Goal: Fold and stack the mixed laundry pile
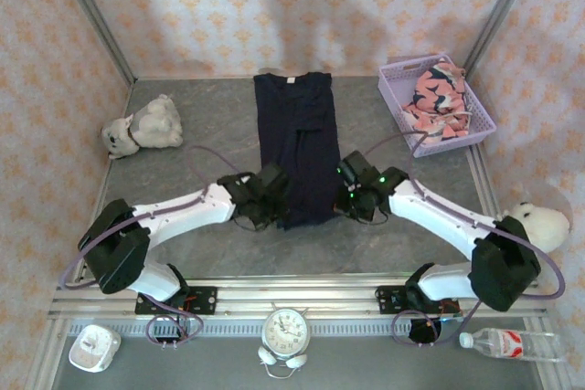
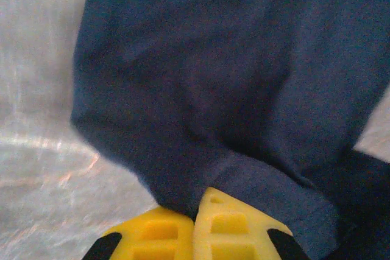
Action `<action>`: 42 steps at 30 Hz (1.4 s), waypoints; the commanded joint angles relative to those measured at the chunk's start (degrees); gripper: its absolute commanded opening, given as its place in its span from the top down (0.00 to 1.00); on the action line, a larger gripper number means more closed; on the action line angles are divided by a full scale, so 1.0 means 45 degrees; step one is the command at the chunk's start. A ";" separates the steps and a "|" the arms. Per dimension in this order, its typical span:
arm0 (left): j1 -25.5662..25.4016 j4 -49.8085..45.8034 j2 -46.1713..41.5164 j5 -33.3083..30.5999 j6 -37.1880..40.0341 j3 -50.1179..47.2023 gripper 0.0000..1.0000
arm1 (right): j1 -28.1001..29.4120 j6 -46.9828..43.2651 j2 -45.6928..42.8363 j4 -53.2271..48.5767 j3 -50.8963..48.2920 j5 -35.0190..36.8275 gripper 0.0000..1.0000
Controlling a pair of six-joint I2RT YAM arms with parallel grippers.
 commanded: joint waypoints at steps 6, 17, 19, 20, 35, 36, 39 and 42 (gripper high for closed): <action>0.2894 -0.0583 0.1899 -0.0186 0.1839 0.3412 1.00 | -0.1886 -0.1755 0.3854 -0.0255 0.4823 -0.0176 1.00; 0.5779 -0.2970 0.8501 0.0842 0.3787 1.1394 0.49 | -0.3823 -0.1749 1.0688 -0.1005 1.3412 -0.0829 0.59; 0.6017 -0.3656 0.9300 0.0948 0.3872 1.2678 0.22 | -0.3886 -0.1821 1.1407 -0.1280 1.4696 -0.0844 0.45; 0.6086 -0.3905 0.9479 0.0903 0.3950 1.3067 0.19 | -0.3880 -0.1962 1.1520 -0.1430 1.5081 -0.0723 0.44; 0.4602 -0.0476 0.5161 0.0661 0.3596 0.6474 0.64 | -0.3051 -0.1917 0.7979 0.0477 0.8136 -0.1638 0.58; 0.4521 -0.0175 0.5277 0.0745 0.3628 0.6290 0.81 | -0.3047 -0.1804 0.8069 0.0624 0.7945 -0.1751 0.61; 0.4437 0.0592 0.6145 0.0602 0.3934 0.5900 0.93 | -0.3064 -0.1776 0.8507 0.0909 0.7542 -0.1250 0.72; 0.4465 0.0356 0.7034 0.0367 0.4198 0.6004 0.93 | -0.3110 -0.1912 0.9132 0.0689 0.7628 -0.0881 0.73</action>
